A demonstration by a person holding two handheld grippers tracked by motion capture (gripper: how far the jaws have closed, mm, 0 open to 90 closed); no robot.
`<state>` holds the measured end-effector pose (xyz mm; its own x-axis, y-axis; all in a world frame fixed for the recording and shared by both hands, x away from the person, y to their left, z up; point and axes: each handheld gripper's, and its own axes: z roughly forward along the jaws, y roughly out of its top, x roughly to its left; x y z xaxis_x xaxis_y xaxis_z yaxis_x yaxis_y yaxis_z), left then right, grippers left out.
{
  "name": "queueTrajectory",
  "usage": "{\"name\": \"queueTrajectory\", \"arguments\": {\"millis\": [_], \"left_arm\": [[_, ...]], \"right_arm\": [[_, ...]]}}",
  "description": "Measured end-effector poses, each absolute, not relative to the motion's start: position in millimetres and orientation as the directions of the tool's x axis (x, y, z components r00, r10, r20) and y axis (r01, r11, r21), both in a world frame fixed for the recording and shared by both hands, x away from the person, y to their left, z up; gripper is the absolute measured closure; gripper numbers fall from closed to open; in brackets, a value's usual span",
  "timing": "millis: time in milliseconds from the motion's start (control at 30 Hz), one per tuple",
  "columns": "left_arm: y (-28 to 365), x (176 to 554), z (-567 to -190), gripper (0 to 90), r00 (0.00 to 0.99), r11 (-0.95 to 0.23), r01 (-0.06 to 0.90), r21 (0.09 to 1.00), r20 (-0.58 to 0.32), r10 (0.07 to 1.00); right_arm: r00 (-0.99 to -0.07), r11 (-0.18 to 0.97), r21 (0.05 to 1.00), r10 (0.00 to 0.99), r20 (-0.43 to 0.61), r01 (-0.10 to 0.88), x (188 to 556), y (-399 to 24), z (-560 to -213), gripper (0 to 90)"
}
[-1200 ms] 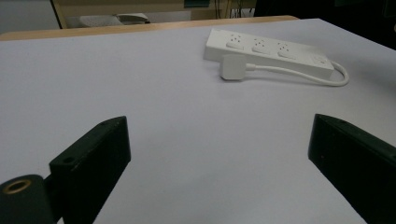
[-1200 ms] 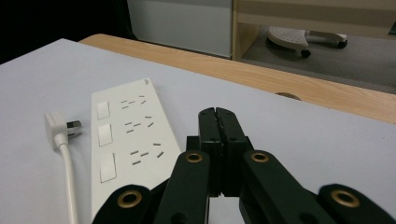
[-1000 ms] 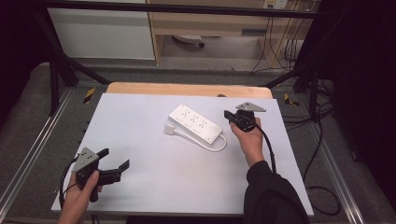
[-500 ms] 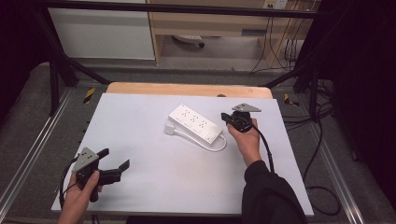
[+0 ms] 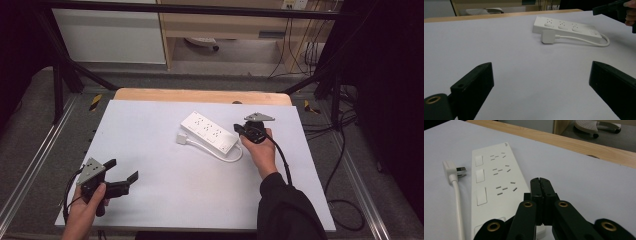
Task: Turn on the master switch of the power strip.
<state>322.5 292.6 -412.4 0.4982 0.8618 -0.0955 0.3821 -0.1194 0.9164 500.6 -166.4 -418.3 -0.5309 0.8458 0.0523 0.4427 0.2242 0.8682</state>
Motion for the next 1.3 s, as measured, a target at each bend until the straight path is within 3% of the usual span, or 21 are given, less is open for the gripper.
{"name": "queueTrajectory", "arguments": {"millis": [1300], "left_arm": [[293.0,322.4,-412.4,5.7,0.498,-0.12,0.382,0.916,-0.095,0.862]], "right_arm": [[-0.594,0.322,0.809,0.803,0.041,0.492,479.0,-140.9,-427.1,90.0]]}}
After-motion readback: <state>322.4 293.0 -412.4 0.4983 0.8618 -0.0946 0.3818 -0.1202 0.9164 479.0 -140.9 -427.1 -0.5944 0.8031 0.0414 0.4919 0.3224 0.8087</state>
